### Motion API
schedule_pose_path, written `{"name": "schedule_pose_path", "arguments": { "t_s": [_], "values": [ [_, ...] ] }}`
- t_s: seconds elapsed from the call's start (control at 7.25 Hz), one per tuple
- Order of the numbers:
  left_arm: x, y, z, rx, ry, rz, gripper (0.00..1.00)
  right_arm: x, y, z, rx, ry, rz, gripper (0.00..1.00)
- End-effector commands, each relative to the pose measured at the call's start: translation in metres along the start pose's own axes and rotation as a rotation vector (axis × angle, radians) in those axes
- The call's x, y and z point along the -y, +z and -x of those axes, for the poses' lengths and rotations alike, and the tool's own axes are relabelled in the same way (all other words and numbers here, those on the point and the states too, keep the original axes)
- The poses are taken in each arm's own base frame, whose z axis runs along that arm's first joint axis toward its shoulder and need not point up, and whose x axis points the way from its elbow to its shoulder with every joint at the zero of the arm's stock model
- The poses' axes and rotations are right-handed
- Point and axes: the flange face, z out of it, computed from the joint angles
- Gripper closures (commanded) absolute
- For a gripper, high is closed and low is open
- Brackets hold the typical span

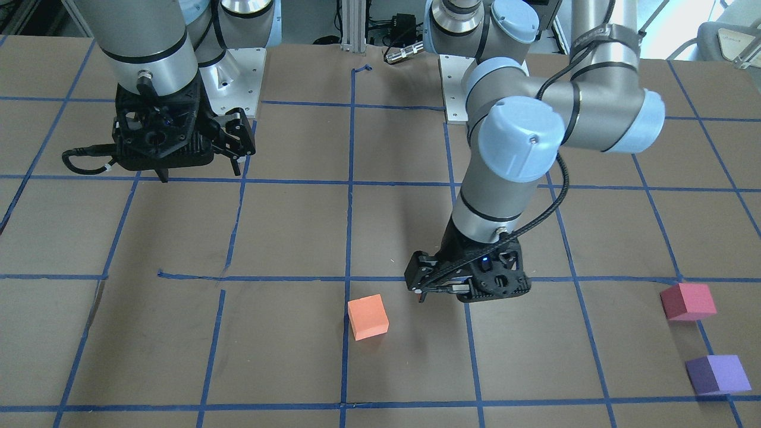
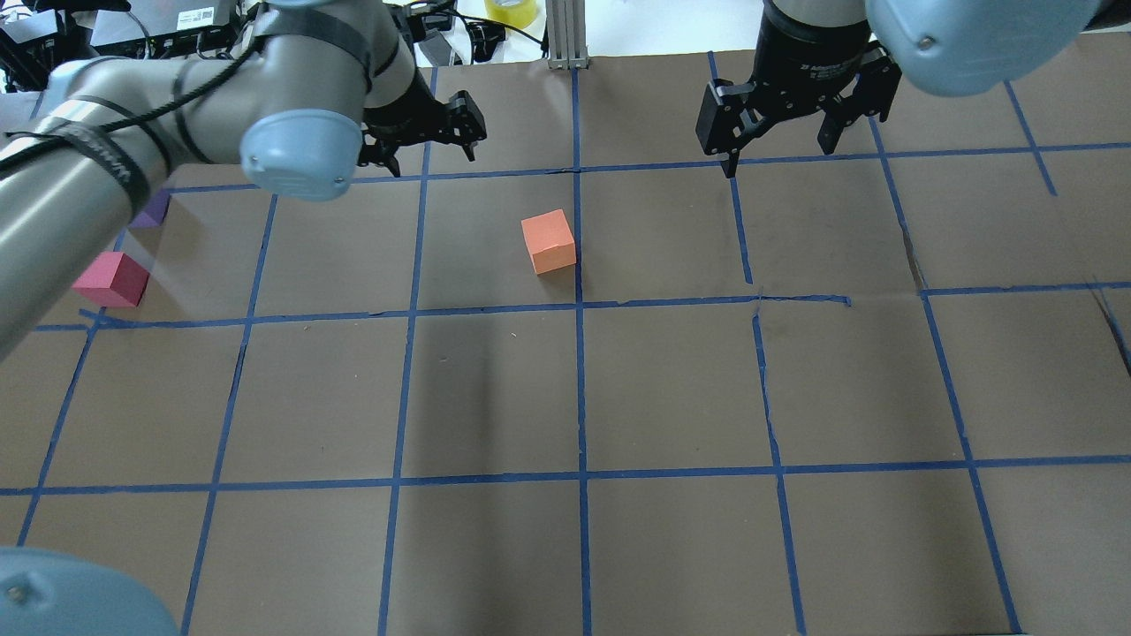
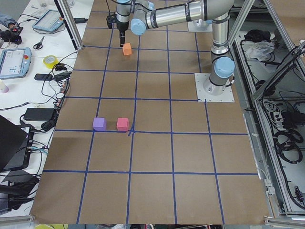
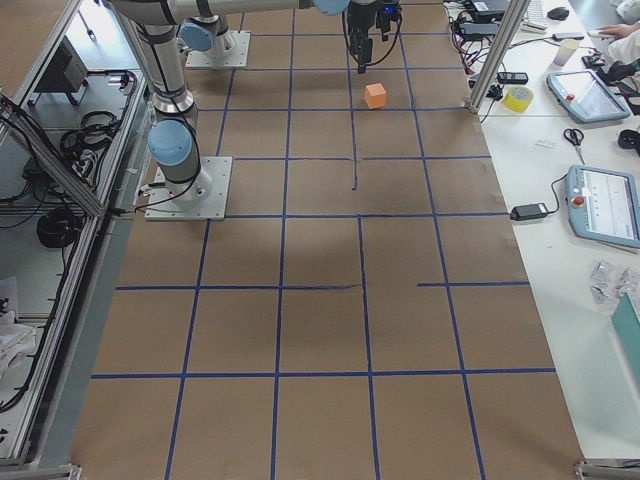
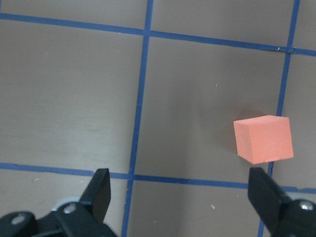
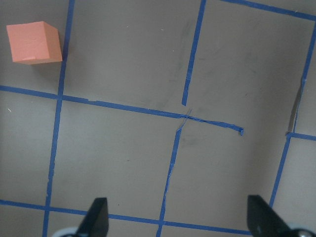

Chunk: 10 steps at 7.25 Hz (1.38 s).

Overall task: Arrange blocks in a line
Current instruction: 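Lower the left gripper and grasp the orange cube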

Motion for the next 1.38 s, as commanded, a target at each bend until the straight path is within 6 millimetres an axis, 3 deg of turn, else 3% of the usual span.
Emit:
{"name": "schedule_pose_path", "arguments": {
  "t_s": [0.0,0.28,0.41,0.83,1.24],
  "values": [
    [-0.006,0.05,-0.061,-0.005,-0.079,0.005,0.0,-0.011,-0.006,-0.026,0.034,0.033,0.018,0.0],
    [-0.021,0.089,-0.09,0.05,-0.162,0.034,0.0,-0.041,0.011,-0.021,0.041,0.037,0.057,0.0],
    [-0.026,0.104,-0.095,0.06,-0.16,0.052,0.0,-0.04,0.013,-0.022,0.037,0.034,0.032,0.0],
    [-0.031,0.14,-0.094,0.086,-0.156,0.097,0.0,-0.038,0.002,-0.027,0.024,0.077,-0.005,0.0],
    [-0.036,0.162,-0.093,0.093,-0.131,0.138,0.0,-0.067,-0.025,-0.023,0.021,0.089,-0.046,0.0]
  ]
}}
